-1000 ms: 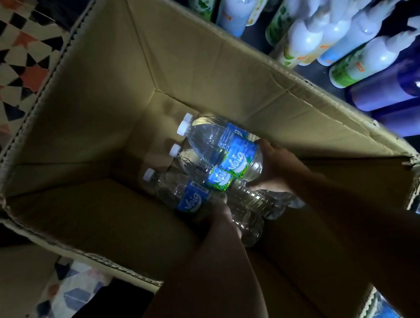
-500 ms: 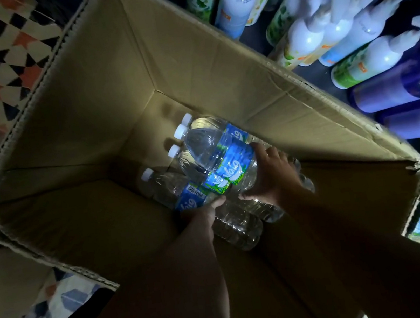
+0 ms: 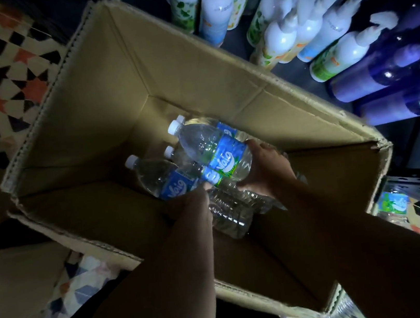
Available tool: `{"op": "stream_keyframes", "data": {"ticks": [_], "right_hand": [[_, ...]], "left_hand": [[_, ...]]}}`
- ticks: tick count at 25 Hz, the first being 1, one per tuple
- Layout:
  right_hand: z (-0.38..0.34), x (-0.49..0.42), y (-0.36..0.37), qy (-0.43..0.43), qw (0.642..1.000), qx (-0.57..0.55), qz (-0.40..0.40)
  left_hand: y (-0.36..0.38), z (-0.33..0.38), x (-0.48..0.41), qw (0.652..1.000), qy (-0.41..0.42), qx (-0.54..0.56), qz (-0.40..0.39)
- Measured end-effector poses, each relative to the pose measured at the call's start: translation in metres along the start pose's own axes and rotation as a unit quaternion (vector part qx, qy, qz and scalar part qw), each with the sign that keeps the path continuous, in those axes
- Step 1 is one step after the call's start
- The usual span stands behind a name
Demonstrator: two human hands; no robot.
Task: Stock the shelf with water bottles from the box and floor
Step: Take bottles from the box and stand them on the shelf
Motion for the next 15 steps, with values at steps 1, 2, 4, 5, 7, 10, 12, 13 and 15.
{"op": "stream_keyframes", "data": {"ticks": [1,2,4,5,7,10,12,13,15], "right_hand": [[-0.002,0.009,-0.007,0.003,1.0,-0.014,0.001],[-0.004,0.018,-0.015,0.008,0.999,-0.03,0.003],[-0.008,0.039,-0.035,0.027,0.997,-0.075,0.016],[-0.01,0.052,-0.047,0.036,0.994,-0.102,0.027],[-0.017,0.082,-0.071,0.044,0.986,-0.154,0.053],[-0.03,0.136,-0.105,0.052,0.973,-0.208,0.089],[-0.042,0.179,-0.132,0.054,0.964,-0.237,0.11],[-0.049,0.201,-0.147,0.055,0.959,-0.251,0.122],[-0.064,0.247,-0.175,0.054,0.948,-0.28,0.137]], "left_hand": [[-0.004,0.013,0.015,0.999,0.013,0.017,0.026],[-0.013,0.026,0.028,0.997,0.039,0.031,0.066],[-0.034,0.056,0.058,0.985,0.104,0.023,0.135],[-0.043,0.063,0.06,0.982,0.114,0.007,0.148],[-0.055,0.083,0.104,0.978,0.143,-0.019,0.152],[-0.077,0.112,0.221,0.954,0.229,-0.059,0.183],[-0.091,0.121,0.289,0.932,0.31,-0.058,0.178],[-0.099,0.124,0.315,0.923,0.344,-0.064,0.162],[-0.114,0.13,0.364,0.9,0.406,-0.104,0.119]]}}
Point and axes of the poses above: each hand's wrist, its own x-axis away from the middle knuckle, its own y-axis out of the palm, z = x × y, the point moved 8 cm from there along -x, towards the middle knuckle, and after that the axes turned 1 degree about z, right-handed, at the moved point
